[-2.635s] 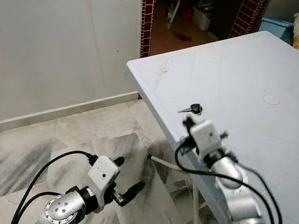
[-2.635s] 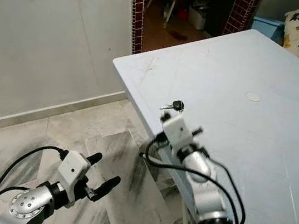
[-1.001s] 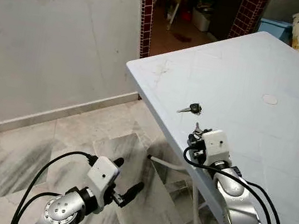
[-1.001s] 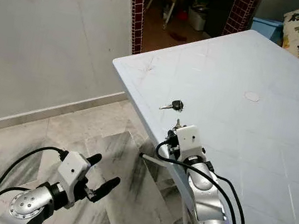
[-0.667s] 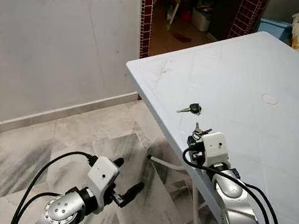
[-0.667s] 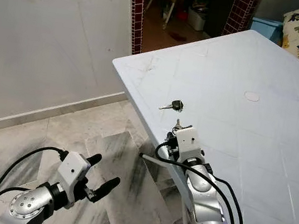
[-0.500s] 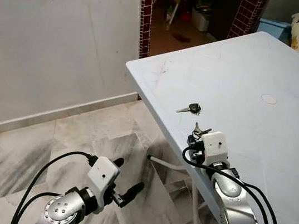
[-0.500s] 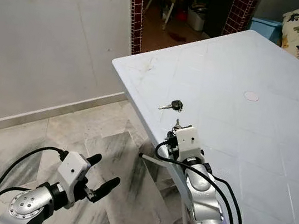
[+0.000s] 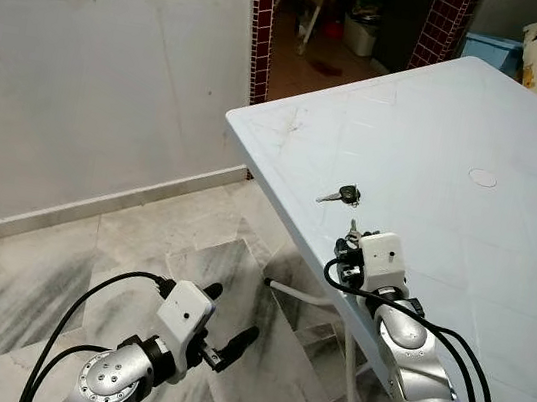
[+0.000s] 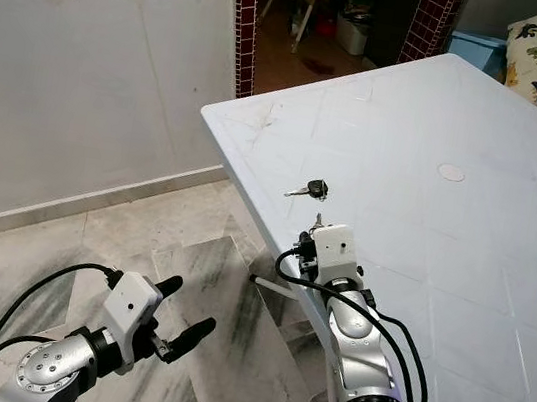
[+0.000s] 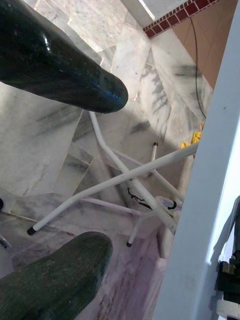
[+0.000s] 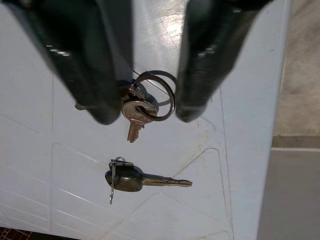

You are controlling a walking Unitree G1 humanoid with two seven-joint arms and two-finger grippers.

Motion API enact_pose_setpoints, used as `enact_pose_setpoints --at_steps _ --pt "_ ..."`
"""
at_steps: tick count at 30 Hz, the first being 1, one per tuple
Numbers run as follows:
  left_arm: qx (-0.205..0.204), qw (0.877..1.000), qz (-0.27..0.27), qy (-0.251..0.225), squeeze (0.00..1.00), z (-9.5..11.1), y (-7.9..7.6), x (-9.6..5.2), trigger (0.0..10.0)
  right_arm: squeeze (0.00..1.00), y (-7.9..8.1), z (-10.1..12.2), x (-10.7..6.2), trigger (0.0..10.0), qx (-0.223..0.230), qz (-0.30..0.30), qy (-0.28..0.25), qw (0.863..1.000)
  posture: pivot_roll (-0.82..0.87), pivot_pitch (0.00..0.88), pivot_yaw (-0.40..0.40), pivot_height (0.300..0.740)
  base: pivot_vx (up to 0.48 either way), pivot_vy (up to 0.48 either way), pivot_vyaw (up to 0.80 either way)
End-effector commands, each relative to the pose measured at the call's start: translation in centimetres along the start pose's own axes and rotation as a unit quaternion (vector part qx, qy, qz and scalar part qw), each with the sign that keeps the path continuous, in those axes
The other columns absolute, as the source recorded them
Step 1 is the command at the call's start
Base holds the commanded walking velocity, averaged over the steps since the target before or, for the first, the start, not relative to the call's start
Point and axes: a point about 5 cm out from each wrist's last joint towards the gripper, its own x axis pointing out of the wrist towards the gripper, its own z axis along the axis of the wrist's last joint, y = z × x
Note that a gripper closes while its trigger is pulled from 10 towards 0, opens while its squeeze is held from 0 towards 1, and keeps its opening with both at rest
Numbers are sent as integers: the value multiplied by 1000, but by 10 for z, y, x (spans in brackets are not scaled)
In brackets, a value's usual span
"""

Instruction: Hang keys on a hook

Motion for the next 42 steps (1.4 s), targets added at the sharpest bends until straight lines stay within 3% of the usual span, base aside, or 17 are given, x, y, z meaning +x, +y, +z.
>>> enact_pose_setpoints --at_steps 1,30,36,38,42 --pt "1 1000 4 5 0 -1 0 -2 10000 0 1 -19 -5 0 4 0 46 999 39 96 58 740 0 0 0" --pt "3 1000 4 5 0 -1 1 -2 10000 0 -8 -19 -4 0 4 -21 49 999 37 94 59 740 0 0 0" --pt "3 1000 5 4 0 -1 1 -2 10000 0 -8 7 0 0 -59 -12 -19 998 37 92 58 740 0 0 0" --pt "2 1000 6 4 0 -1 1 -2 10000 0 -7 32 3 0 -84 3 -83 993 35 90 56 740 0 0 0" --pt "1 1000 6 4 0 -2 0 -1 10000 0 -9 58 6 0 -58 9 -136 989 33 88 55 740 0 0 0"
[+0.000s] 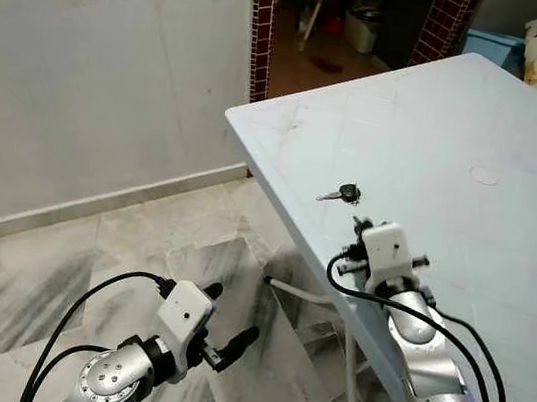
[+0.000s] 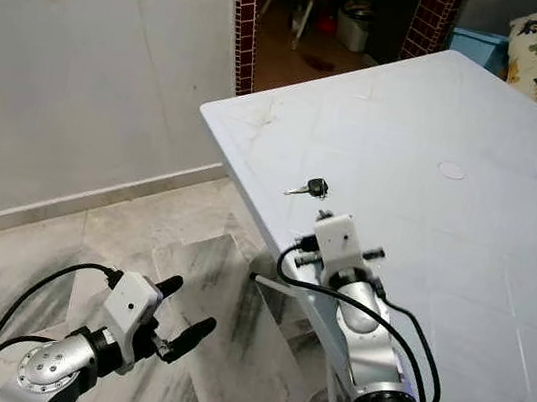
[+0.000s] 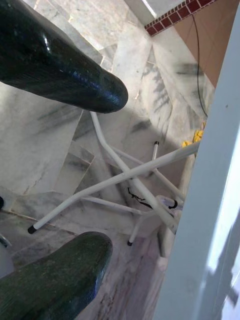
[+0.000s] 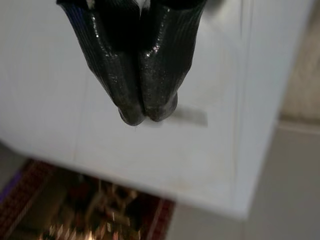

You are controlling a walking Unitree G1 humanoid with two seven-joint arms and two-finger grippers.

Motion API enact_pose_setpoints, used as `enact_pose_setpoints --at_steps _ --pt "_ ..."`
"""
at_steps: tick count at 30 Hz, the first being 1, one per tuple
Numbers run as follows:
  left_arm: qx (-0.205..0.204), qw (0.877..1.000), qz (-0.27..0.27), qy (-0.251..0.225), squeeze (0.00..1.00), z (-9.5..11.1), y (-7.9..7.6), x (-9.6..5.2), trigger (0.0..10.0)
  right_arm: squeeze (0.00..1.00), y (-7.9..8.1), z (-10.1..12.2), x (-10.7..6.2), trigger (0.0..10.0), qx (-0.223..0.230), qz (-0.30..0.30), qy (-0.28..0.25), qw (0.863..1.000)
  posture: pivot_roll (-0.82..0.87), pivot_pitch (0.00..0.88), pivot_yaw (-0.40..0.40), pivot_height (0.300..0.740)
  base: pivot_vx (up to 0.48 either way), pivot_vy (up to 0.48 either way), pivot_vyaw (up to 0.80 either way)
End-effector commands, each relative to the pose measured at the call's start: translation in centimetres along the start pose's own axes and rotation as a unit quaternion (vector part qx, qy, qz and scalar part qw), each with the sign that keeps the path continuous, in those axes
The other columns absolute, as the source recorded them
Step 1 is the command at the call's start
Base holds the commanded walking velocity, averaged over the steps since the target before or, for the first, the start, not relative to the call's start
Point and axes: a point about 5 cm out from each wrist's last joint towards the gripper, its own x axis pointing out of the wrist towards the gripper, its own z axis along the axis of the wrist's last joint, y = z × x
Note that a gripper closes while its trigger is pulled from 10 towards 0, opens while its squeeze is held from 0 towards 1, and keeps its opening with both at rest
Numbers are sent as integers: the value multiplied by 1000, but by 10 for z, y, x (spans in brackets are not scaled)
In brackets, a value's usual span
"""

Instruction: Hang keys on a hook

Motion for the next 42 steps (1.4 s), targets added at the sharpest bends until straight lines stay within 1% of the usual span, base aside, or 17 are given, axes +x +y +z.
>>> enact_pose_setpoints --at_steps 1,5,8,9,10,11,12,13,14,15,19,21,26,31,34,41,42 --pt "2 1000 5 5 0 -2 1 -2 10000 0 -2 17 6 0 21 -1 -37 999 33 88 55 740 0 0 0" --pt "2 1000 5 5 0 -2 0 -1 10000 0 -13 24 10 0 63 -26 -48 996 33 85 53 740 0 0 0" --pt "2 1000 6 5 0 -2 0 -1 10000 0 -17 22 9 0 42 -19 -45 998 34 84 52 740 0 0 0" --pt "2 1000 6 5 0 -2 0 -1 10000 0 -18 21 8 706 31 -16 -44 998 35 84 52 740 0 0 0" --pt "2 1000 7 5 0 -2 0 -1 10000 0 -19 19 6 3373 13 -14 -40 999 35 84 52 740 0 0 0" --pt "1 1000 7 5 0 -2 0 -1 10000 212 -19 14 2 10000 -8 -1 -35 999 34 83 52 740 0 0 0" --pt "1 1000 7 5 0 -2 0 -1 10000 212 -19 13 0 10000 -11 5 -35 999 34 83 52 740 0 0 0" --pt "1 1000 7 5 0 -2 0 -1 10000 965 -19 11 -2 10000 -16 4 -31 999 33 84 53 740 0 0 0" --pt "1 1000 7 6 0 -2 0 -1 10000 1000 -18 6 -4 10000 -19 9 -21 1000 32 84 52 740 0 0 0" --pt "1 1000 6 6 0 -2 0 -1 10000 1000 -16 -2 -8 10000 -24 17 -1 1000 32 84 52 740 0 0 0" --pt "1 1000 5 6 0 -2 0 -2 10000 1000 -10 -14 -12 10000 -20 31 32 999 32 86 55 740 0 0 0" --pt "1 1000 5 6 0 -2 0 -2 10000 1000 -4 -22 -16 10000 -18 40 53 998 34 87 56 740 0 0 0" --pt "1 1000 4 7 0 -3 0 -2 10000 1000 4 -29 -19 10000 0 52 71 996 33 88 59 740 0 0 0" --pt "2 1000 4 7 0 -2 0 -2 10000 1000 4 -34 -20 10000 7 47 80 996 35 89 60 740 0 0 0" --pt "1 1000 4 7 0 -2 0 -3 10000 1000 0 -41 -21 10000 19 21 100 995 37 90 59 740 0 0 0" --pt "0 1000 5 5 0 -2 0 -3 10000 1000 -3 -51 -21 10000 28 7 126 992 37 92 59 740 0 0 0" --pt "-8 1000 9 3 0 -2 1 -3 10000 1000 -3 -54 -20 10000 36 4 135 990 37 92 59 740 0 0 0"
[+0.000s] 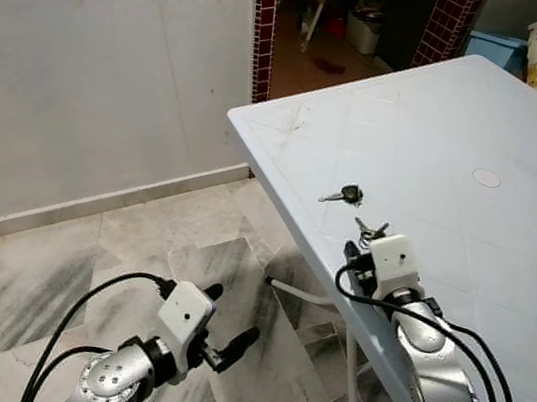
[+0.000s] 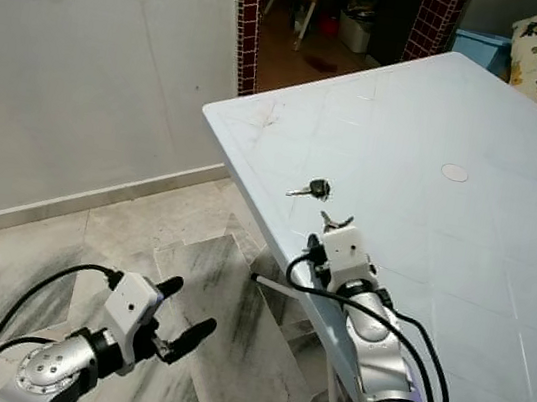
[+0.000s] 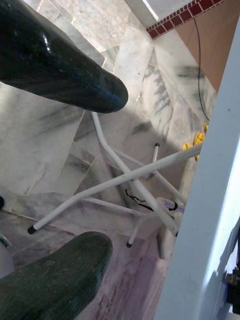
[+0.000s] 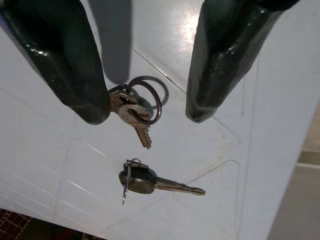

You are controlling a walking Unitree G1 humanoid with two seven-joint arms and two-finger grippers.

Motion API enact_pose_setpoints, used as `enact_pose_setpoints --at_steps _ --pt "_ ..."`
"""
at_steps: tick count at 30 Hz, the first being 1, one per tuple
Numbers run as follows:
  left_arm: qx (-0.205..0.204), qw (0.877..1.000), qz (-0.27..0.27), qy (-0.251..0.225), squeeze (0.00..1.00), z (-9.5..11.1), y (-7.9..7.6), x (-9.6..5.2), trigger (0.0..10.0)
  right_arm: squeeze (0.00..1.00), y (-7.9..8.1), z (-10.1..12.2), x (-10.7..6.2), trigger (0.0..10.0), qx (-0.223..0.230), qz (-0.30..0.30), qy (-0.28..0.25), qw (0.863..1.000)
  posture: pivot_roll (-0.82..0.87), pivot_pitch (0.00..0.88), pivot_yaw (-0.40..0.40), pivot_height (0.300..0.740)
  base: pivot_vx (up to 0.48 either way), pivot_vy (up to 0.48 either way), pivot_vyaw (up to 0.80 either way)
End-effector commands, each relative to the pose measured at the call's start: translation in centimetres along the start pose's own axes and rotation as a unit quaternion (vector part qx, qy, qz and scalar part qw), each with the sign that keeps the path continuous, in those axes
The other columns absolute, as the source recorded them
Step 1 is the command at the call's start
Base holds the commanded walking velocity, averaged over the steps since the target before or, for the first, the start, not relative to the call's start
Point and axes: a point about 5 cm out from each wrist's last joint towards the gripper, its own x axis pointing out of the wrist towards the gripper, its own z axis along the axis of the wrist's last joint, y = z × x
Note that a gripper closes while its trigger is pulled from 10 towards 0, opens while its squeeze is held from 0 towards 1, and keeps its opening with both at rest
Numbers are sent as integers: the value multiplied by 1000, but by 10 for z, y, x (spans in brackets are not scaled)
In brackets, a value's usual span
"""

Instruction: Hang keys on a hook

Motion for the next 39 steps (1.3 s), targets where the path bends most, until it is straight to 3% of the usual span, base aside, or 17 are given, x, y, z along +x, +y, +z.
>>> enact_pose_setpoints --at_steps 1,6,9,12,13,14,16,17,18,23,25,32,33,34,37,38,39 --pt "-10 1000 12 1 0 -1 3 -3 10000 1000 2 -12 -1 10000 21 -5 32 999 37 92 59 740 0 0 0" --pt "-15 1000 16 -1 0 0 4 -3 10000 1000 1 -15 1 10000 43 -10 43 998 39 94 58 740 0 0 0" --pt "-12 1000 15 -2 0 0 4 -3 10000 835 1 -17 2 10000 47 -5 51 998 40 94 58 740 0 0 0" --pt "-11 1000 15 -3 0 0 4 -3 10000 816 3 -19 3 9333 55 8 58 997 40 94 58 740 0 0 0" --pt "-11 1000 15 -3 0 1 4 -4 10000 808 4 -20 3 7725 55 10 60 997 40 95 57 740 0 0 0" --pt "-12 1000 15 -4 0 1 4 -4 10000 788 4 -21 2 4392 57 13 63 996 40 95 57 740 0 0 0" --pt "-13 1000 15 -5 0 1 4 -4 10000 773 5 -21 2 3137 60 16 66 996 40 95 56 740 0 0 0" --pt "-13 1000 12 -11 0 2 4 -4 10000 588 8 -26 1 0 71 29 80 994 41 95 57 740 0 0 0" --pt "-13 1000 11 -13 0 3 3 -4 10000 0 9 -27 1 0 75 35 83 993 41 95 57 740 0 0 0" --pt "-12 1000 7 -15 0 3 3 -4 10000 0 18 -27 1 78 82 77 86 990 41 95 57 740 0 0 0" --pt "-11 1000 7 -16 0 4 3 -4 10000 0 18 -26 1 3961 84 83 84 989 41 95 57 740 0 0 0" --pt "0 1000 11 -25 0 8 3 -5 10000 0 17 -28 -1 8000 80 94 95 988 38 97 56 740 0 0 0" --pt "0 1000 13 -28 0 9 4 -5 10000 0 18 -29 -2 7608 81 96 96 987 38 97 56 740 0 0 0" --pt "1 999 17 -31 0 11 5 -5 10000 0 19 -31 -2 5255 81 96 102 987 39 98 55 740 0 0 0" --pt "1 999 19 -33 0 12 6 -5 10000 0 21 -32 -3 3608 82 99 104 986 39 98 55 740 0 0 0" --pt "2 999 19 -33 0 12 7 -4 10000 0 21 -32 -3 0 82 96 105 986 39 97 55 740 0 0 0" --pt "2 999 20 -32 0 12 7 -4 10000 0 21 -32 -3 0 82 94 105 987 39 97 55 740 0 0 0"
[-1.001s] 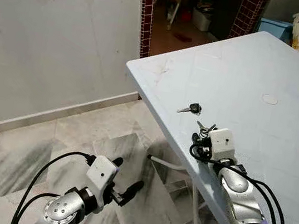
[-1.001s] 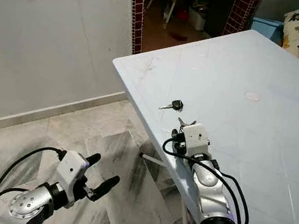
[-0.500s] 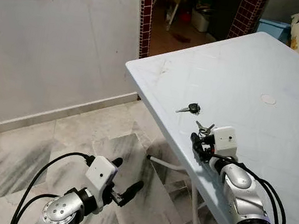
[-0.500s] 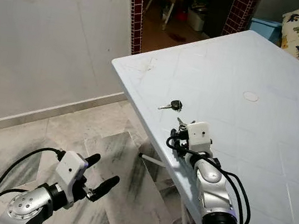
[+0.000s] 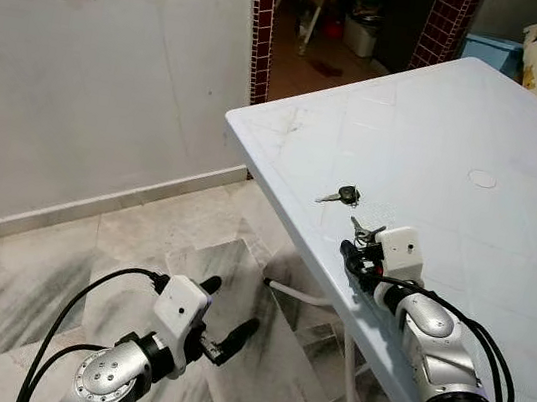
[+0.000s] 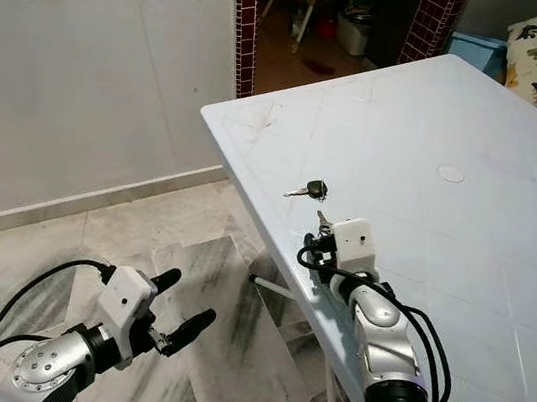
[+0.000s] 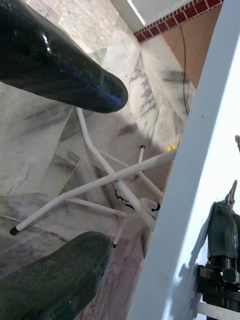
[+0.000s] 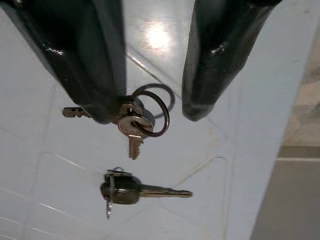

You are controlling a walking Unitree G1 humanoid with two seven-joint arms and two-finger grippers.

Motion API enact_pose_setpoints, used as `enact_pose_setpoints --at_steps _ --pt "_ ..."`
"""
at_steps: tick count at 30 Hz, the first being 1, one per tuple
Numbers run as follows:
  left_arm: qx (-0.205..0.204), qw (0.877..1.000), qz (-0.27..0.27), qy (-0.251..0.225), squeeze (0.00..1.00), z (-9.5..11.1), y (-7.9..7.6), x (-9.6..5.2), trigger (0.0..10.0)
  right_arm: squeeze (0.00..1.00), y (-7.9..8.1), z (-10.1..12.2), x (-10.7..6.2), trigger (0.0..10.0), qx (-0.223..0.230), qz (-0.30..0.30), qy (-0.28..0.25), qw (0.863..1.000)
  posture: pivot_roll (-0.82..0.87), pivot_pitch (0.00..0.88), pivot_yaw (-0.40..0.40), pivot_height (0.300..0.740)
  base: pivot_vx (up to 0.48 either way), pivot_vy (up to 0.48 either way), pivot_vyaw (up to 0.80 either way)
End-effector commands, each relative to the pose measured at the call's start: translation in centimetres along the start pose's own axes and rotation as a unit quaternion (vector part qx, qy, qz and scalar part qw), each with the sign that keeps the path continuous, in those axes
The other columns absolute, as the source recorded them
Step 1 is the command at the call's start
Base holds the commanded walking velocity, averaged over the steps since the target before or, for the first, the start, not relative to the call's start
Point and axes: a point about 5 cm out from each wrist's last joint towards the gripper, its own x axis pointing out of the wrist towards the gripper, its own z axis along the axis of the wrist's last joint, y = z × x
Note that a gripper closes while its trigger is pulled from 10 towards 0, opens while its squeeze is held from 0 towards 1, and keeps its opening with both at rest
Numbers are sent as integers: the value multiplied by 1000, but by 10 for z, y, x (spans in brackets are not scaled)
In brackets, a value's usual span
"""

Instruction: Hang keys on a hook

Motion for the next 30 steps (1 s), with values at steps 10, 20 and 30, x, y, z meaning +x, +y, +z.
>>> enact_pose_setpoints --at_steps 10,20,30 --pt "10 1000 7 1 0 0 3 -1 10000 0 10 -30 -7 0 18 5 65 998 35 94 57 740 0 0 0" --pt "12 1000 4 6 0 -1 2 -1 10000 0 7 -29 -7 0 20 -12 59 998 35 91 59 740 0 0 0" --pt "14 1000 2 9 0 -3 2 -1 10000 0 7 -28 -7 0 18 -19 56 998 35 90 61 740 0 0 0"
